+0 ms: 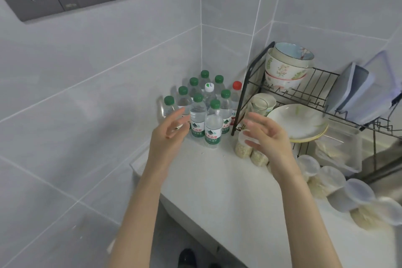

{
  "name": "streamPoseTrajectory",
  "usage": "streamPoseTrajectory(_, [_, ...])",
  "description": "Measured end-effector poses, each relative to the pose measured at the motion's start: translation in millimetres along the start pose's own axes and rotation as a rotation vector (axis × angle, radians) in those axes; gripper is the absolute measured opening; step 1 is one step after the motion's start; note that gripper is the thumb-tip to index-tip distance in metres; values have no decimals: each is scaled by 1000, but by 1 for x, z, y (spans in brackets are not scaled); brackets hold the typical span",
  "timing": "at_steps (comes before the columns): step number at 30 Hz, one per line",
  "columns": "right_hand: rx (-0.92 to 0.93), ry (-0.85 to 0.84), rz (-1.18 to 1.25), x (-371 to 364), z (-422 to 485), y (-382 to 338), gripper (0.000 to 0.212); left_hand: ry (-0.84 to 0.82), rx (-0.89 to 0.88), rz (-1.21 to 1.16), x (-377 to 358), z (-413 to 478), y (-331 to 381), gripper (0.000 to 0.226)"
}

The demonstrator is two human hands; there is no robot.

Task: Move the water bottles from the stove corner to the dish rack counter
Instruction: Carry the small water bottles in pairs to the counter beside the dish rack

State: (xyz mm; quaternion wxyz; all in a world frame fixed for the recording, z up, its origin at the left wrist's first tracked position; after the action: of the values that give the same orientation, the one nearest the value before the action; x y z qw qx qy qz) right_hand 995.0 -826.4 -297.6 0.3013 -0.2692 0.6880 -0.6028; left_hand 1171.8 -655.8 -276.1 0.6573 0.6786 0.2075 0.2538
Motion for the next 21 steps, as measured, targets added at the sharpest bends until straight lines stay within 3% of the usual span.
streamPoseTrajectory(4, [-43, 0, -38, 1, -29, 7, 25, -2, 75, -64, -7, -24, -15, 34])
streamPoseTrajectory(9, [-71, 23, -72, -3, -63, 15, 25, -117, 87, -50, -26, -46, -17, 34])
streamPoseTrajectory(21, [-114, 370, -81, -11, -228, 41, 23, -490, 156, -23, -48, -138, -35, 34])
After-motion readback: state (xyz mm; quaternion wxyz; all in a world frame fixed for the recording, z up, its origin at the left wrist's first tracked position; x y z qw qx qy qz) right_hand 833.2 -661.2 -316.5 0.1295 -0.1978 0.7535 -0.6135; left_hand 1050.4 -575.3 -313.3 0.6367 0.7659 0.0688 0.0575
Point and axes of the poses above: each hand's wrist, its own z-axis towards the middle knuckle, its own x-axis out of the back of the hand, y = z × x, the point moved 9 cm from there along z, towards the middle knuckle, and after that the axes turned 15 degrees about -y, right-handed, at the moved point
